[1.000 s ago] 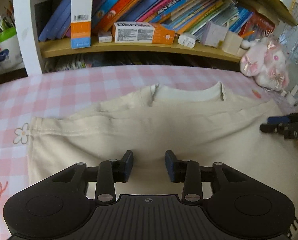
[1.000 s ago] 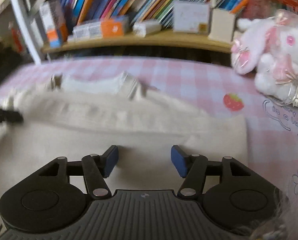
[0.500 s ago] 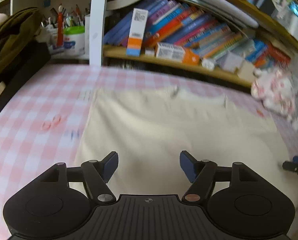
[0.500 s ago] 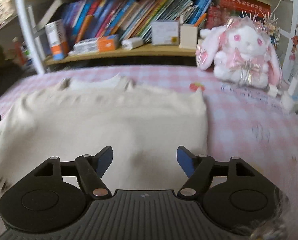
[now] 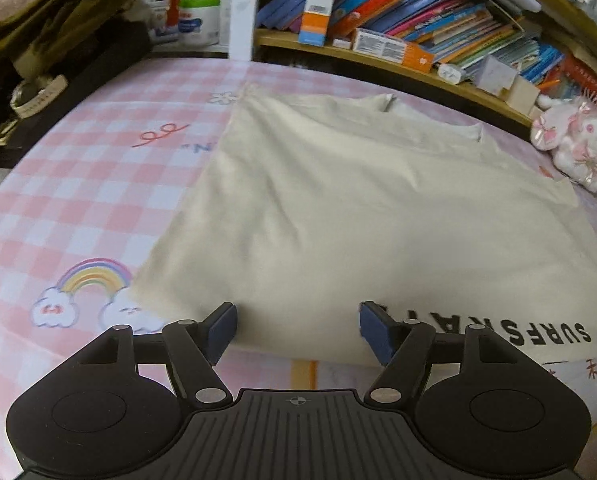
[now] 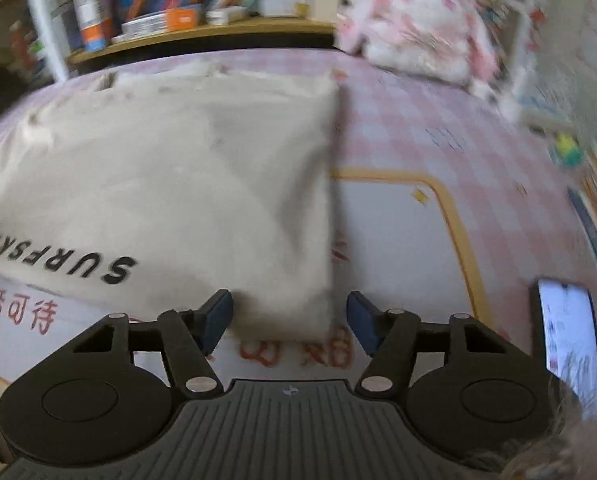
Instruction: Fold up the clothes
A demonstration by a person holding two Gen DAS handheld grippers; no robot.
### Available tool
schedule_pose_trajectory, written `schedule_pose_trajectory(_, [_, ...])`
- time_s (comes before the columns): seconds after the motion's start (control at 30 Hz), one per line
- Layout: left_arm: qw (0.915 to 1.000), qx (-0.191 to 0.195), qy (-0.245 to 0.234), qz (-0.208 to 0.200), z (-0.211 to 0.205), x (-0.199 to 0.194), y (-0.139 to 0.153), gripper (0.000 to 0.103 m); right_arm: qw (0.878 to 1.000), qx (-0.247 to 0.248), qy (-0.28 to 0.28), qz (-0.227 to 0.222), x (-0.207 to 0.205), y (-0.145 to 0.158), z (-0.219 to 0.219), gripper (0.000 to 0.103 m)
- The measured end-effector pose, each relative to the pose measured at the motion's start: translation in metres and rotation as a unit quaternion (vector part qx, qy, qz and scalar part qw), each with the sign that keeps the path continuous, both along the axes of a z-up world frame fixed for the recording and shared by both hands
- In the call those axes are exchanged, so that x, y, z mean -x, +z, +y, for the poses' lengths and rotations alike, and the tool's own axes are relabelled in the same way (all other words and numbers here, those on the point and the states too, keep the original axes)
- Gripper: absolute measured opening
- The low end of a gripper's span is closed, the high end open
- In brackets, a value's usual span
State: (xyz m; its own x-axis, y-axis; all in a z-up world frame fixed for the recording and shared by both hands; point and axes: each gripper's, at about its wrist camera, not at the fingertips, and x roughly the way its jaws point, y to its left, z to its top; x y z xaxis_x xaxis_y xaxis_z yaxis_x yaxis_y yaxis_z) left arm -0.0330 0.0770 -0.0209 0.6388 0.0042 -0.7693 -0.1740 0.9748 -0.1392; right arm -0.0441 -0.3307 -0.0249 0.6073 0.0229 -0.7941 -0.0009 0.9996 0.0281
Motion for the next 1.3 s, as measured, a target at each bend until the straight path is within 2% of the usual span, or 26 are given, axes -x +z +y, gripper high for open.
schedule_pose_trajectory(0.17, [0.9984,0.019,0.054,-0.003,0.018,0.012,0.005,0.072,1.000,0.003,-0.004,-0.025,0.008,0.014,0.002,0.059])
schedule_pose_trajectory(0.4, [0.9917,0.082,0.099,0.007,0.036,0.022,0.000,0.073,0.998,-0.003,0.041,-0.055,0.000,0.030,0.042,0.086])
schedule_pose_trajectory(0.6, [0.9789,0.161,0.125,0.014,0.056,0.033,-0.006,0.074,0.996,0.019,0.058,-0.058,-0.007,0.033,0.079,0.096])
schedule_pose_trajectory(0.7, [0.9693,0.204,0.136,0.014,0.069,0.034,-0.009,0.071,0.995,0.025,0.076,-0.059,-0.005,0.036,0.101,0.097])
schedule_pose_trajectory(0.77, [0.9575,0.246,0.149,0.013,0.080,0.034,-0.012,0.071,0.994,0.032,0.091,-0.060,-0.002,0.037,0.115,0.097])
schedule_pose_trajectory(0.83, [0.9332,0.308,0.185,0.008,0.095,0.036,-0.020,0.070,0.992,0.036,0.101,-0.059,0.000,0.037,0.127,0.097])
schedule_pose_trajectory(0.9, [0.9054,0.361,0.223,0.004,0.108,0.037,-0.029,0.058,0.991,0.039,0.111,-0.059,0.002,0.037,0.138,0.097])
schedule_pose_trajectory(0.93, [0.8942,0.379,0.238,0.004,0.113,0.036,-0.033,0.056,0.991,0.041,0.115,-0.058,0.003,0.038,0.143,0.097])
schedule_pose_trajectory(1.03, [0.8795,0.403,0.253,0.005,0.118,0.029,-0.040,0.050,0.989,0.045,0.126,-0.057,0.007,0.038,0.160,0.097])
schedule_pose_trajectory(1.07, [0.8770,0.407,0.255,0.007,0.119,0.026,-0.043,0.044,0.989,0.047,0.129,-0.057,0.007,0.037,0.165,0.097])
schedule_pose_trajectory(1.17, [0.8731,0.413,0.257,0.023,0.121,0.017,-0.053,0.009,0.987,0.047,0.142,-0.062,0.007,0.040,0.181,0.097])
schedule_pose_trajectory(1.2, [0.8749,0.413,0.252,0.022,0.121,0.017,-0.054,0.007,0.986,0.044,0.151,-0.064,0.007,0.042,0.187,0.097])
schedule_pose_trajectory(1.23, [0.8770,0.412,0.247,0.020,0.121,0.017,-0.054,0.004,0.984,0.038,0.162,-0.067,0.006,0.044,0.193,0.097])
schedule_pose_trajectory(1.3, [0.8957,0.392,0.210,-0.002,0.118,0.015,-0.041,0.002,0.977,0.035,0.199,-0.074,0.005,0.049,0.209,0.097])
